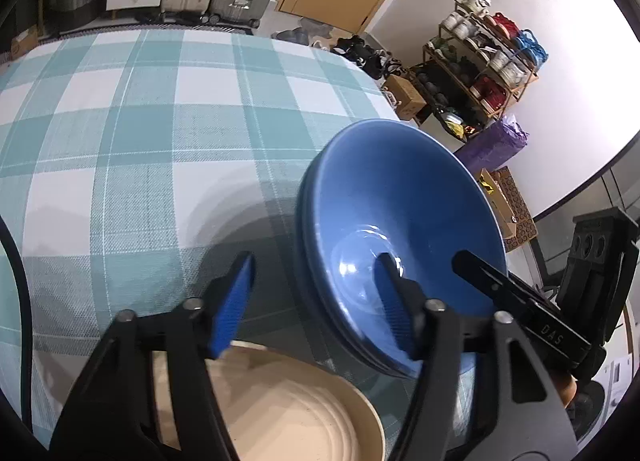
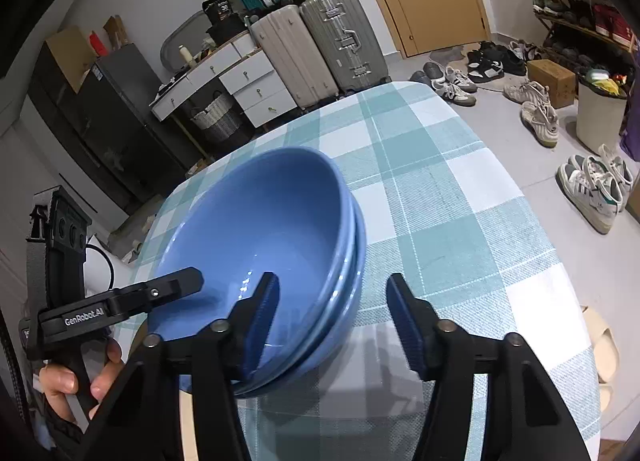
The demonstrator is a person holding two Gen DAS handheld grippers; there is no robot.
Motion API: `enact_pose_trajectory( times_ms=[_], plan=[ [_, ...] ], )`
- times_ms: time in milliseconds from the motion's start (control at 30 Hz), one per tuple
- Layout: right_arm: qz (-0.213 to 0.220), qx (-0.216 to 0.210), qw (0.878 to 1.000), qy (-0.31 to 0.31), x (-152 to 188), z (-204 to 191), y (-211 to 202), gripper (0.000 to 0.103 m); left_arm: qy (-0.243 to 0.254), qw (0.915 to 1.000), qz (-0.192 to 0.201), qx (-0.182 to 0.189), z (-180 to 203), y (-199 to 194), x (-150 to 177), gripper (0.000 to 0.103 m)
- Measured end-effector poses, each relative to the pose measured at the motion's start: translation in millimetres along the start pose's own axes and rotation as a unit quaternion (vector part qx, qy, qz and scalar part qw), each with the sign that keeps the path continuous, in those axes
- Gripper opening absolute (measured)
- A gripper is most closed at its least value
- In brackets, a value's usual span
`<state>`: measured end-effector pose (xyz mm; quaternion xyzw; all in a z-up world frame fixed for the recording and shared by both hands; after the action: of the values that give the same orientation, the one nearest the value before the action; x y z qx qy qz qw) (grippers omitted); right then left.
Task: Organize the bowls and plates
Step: 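Grip the stacked blue bowls with both tools and lift them, then carry the stacked blue bowls over the cream plate stack with both tools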
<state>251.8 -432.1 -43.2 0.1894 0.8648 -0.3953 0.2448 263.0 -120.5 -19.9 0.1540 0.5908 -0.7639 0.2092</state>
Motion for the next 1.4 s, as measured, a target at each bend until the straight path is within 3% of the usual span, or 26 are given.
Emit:
enact_pose_trajectory(
  times_ms=[200, 400, 800, 1400],
  plan=[
    [0.000, 0.005, 1.000, -0.014, 0.2, -8.7, -0.1, 0.041, 0.019, 0.9998, 0.005, 0.000, 10.9, 1.2, -0.1, 0.029],
    [-0.003, 0.030, 0.999, -0.036, 3.3, -13.7, -1.6, 0.040, 0.053, 0.9981, 0.019, -0.027, 20.3, -6.7, 5.0, 0.028],
    [0.005, 0.034, 0.999, -0.034, 6.9, -17.6, -19.0, 0.040, 0.058, 0.9977, 0.031, -0.017, 24.8, -28.6, 11.2, 0.028],
    [0.030, 0.023, 0.996, -0.077, 11.7, -73.7, -61.6, 0.040, 0.055, 0.9948, 0.084, -0.018, 17.6, -117.4, 31.0, 0.028]
  ],
)
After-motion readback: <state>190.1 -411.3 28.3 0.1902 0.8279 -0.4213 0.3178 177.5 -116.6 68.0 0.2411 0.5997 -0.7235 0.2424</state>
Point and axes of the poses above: each gripper's, at about its wrist camera, not at the fingertips, and y roughly the way its jaws point, z to its right, x to its underside, the point moved 3 cm from there along y, roughly the way its jaws point, and after that the axes turned 12 degrees about -x, right-handed, at the moved point
